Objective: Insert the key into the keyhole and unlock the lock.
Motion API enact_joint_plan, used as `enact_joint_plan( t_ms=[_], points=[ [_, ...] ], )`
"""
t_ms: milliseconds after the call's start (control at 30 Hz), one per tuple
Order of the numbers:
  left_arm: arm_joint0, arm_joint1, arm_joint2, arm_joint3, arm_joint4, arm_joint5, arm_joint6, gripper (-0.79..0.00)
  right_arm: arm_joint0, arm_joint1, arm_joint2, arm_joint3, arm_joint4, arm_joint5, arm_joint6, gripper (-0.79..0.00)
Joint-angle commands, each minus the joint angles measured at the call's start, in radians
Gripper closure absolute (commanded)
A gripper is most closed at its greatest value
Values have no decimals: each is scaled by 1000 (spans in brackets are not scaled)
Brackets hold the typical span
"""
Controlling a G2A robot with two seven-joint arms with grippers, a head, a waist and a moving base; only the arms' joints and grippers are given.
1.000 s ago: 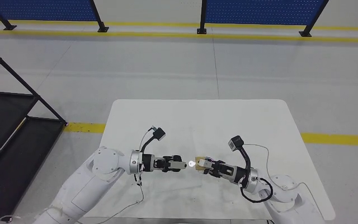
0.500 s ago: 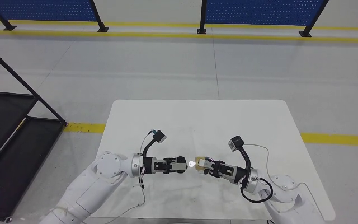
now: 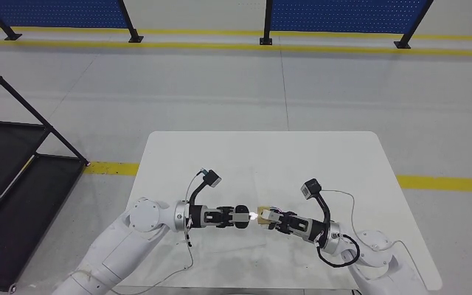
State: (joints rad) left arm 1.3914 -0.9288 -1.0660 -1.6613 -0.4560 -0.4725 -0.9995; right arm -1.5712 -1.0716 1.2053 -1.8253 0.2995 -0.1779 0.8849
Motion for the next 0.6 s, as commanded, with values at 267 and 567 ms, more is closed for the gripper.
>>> enact_joint_plan(
  t_ms=[267, 567],
  points=[
    [-23, -11, 21, 11, 8, 7, 3, -86, 0, 0, 0, 0, 0, 0, 0, 0],
    [-41, -21, 41, 23, 20, 9, 6, 0, 0, 0, 0, 0, 0, 0, 0, 0]
  ],
)
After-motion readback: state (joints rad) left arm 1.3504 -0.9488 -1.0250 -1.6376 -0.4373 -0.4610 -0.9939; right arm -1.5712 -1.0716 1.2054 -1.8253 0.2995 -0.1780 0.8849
